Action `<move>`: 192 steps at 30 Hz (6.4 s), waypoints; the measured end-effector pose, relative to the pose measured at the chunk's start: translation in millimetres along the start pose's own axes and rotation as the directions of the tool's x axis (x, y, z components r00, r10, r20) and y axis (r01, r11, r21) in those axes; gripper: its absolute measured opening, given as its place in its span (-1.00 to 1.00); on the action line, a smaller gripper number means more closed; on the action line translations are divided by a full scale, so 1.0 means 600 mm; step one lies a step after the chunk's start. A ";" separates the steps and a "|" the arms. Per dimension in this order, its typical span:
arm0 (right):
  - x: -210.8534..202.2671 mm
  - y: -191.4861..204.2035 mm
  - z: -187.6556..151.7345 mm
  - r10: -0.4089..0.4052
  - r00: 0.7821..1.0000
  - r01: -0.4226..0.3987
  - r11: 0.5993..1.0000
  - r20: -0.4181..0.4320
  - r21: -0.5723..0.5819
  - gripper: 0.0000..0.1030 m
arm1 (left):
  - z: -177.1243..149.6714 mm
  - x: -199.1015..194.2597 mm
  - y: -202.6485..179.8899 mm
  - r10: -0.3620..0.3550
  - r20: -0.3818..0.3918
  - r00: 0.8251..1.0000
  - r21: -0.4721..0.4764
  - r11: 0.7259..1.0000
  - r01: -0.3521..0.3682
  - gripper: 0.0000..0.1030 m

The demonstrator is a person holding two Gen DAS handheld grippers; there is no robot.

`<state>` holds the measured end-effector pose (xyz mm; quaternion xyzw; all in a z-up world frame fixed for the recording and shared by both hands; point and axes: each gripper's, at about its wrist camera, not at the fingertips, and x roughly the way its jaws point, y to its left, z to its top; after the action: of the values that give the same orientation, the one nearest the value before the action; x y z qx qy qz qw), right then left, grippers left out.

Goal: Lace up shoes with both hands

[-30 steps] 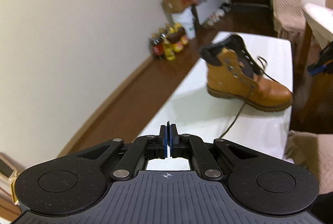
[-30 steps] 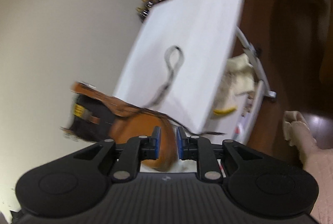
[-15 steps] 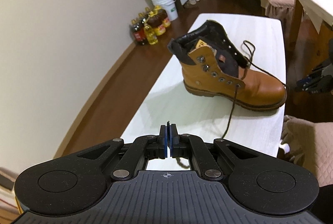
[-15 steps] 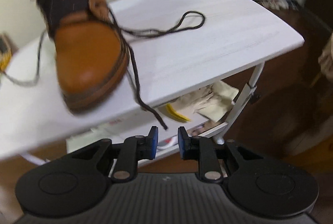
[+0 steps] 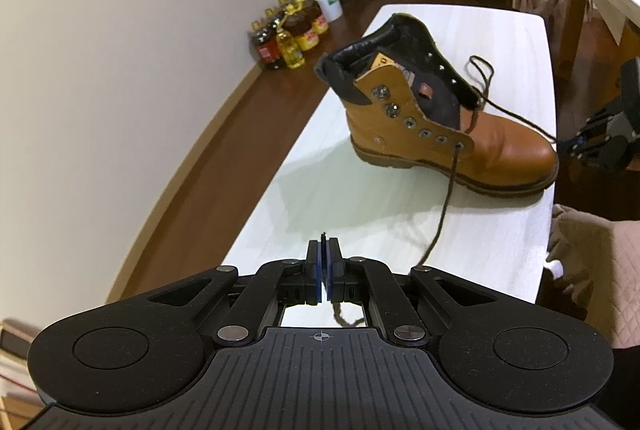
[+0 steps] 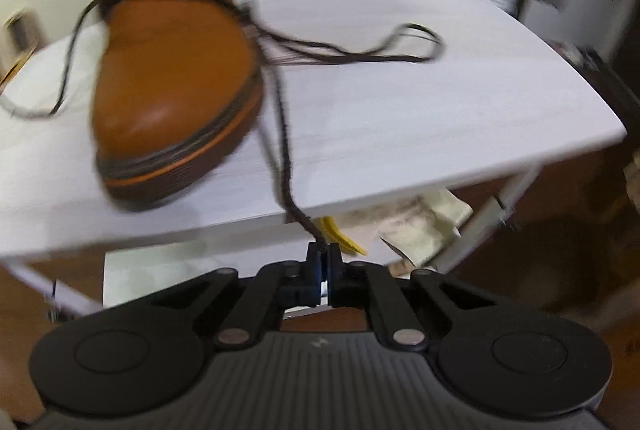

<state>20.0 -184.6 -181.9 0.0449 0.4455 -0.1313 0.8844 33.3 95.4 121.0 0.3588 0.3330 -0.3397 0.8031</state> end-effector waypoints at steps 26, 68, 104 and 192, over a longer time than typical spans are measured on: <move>-0.614 -0.046 0.068 -0.335 0.792 0.092 0.892 0.510 0.444 -0.95 | -0.083 -0.424 0.216 0.597 0.447 0.666 -0.211 0.794 -0.570 -0.96; -0.761 -0.340 -0.096 0.362 0.758 -0.619 0.662 0.543 0.422 -0.95 | 0.103 -0.629 -0.520 0.042 0.715 0.698 0.083 0.986 -0.144 -0.96; -0.698 -0.250 -0.152 0.518 0.845 -0.529 0.774 0.130 0.349 -0.95 | 0.020 -0.462 -0.645 -0.368 0.471 0.801 0.227 0.929 0.293 -0.96; -0.126 -0.022 0.263 0.696 0.718 -0.459 0.471 0.002 0.753 -0.93 | 0.019 0.045 0.001 -0.147 0.015 0.989 -0.328 0.934 0.144 -0.22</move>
<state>96.2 -213.7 -26.4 0.5502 0.4467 0.0281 0.7049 52.0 78.5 106.3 0.1960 0.4143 -0.3365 0.8226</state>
